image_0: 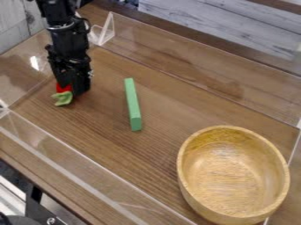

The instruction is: Move the red object to the right side of the table

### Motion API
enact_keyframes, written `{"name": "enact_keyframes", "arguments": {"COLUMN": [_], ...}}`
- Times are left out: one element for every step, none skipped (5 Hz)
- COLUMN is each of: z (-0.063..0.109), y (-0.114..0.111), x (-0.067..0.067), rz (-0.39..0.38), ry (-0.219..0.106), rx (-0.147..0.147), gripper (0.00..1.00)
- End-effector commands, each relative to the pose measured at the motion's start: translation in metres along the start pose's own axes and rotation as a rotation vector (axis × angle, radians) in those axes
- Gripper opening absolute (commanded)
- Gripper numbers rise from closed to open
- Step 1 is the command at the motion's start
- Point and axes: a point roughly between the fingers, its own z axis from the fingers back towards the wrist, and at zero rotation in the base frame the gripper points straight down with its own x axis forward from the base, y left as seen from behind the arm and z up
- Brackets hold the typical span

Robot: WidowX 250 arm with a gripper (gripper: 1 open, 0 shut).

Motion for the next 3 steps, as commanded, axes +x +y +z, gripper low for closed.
{"name": "enact_keyframes", "arguments": {"z": [0.001,0.014,0.027], "y": [-0.011,-0.019,-0.030], "x": [0.004,0.009,0.016], "rz": [0.045,0.088,0.118], "ry": [-0.013,-0.043,-0.072], "rx": [-0.014,-0.028,-0.043], "gripper": [0.00,0.00,0.00]}}
